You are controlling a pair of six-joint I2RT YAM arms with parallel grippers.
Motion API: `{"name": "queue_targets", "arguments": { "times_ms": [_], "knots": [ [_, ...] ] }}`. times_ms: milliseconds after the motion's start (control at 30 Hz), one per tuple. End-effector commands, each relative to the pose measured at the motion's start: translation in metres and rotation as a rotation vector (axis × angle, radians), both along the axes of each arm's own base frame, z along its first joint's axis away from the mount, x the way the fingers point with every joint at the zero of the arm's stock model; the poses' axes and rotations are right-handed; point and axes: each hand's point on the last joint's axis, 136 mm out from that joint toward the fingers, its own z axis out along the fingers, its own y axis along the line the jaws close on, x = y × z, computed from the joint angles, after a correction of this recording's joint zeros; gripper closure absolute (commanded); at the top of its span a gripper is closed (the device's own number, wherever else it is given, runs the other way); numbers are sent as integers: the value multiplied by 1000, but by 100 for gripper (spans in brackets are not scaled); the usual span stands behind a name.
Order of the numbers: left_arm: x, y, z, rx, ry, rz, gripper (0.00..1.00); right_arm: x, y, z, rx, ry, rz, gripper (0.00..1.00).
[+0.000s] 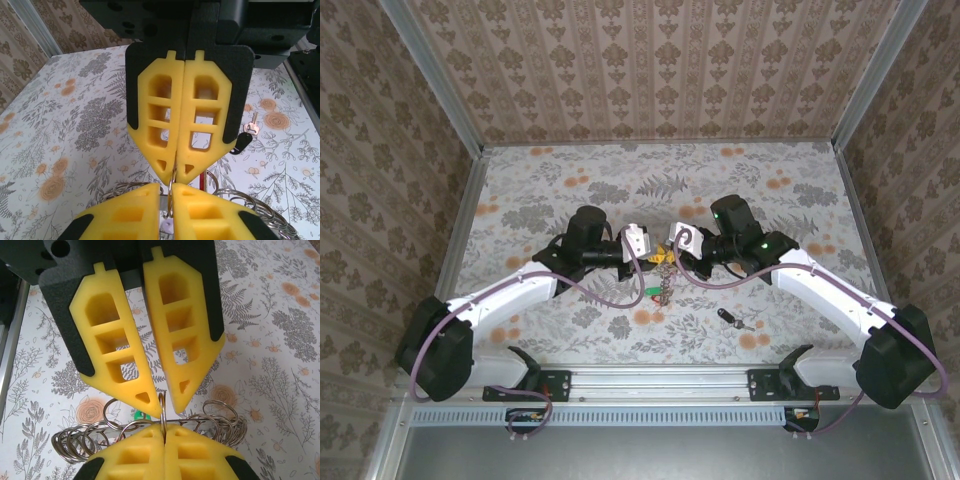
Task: Put the keys on the keyring
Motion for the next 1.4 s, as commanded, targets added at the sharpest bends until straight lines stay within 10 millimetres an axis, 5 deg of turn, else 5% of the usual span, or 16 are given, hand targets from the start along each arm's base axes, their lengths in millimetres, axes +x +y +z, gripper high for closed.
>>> {"name": "queue_targets", "arguments": {
  "times_ms": [0,367,533,1233,1367],
  "knots": [
    [-4,-1,11,-18,-39,-22,88,-2,5,14,20,-32,34,100],
    [-6,-3,3,31,-15,-48,88,-5,8,22,64,-47,45,100],
    [-6,-6,6,20,-19,-58,96,-5,9,22,70,-42,43,100],
    [-5,-12,-2,69,9,-73,89,-9,9,27,95,-57,53,100],
    [-4,-12,-3,75,6,-70,99,-8,9,28,95,-61,53,100]
  ]
}}
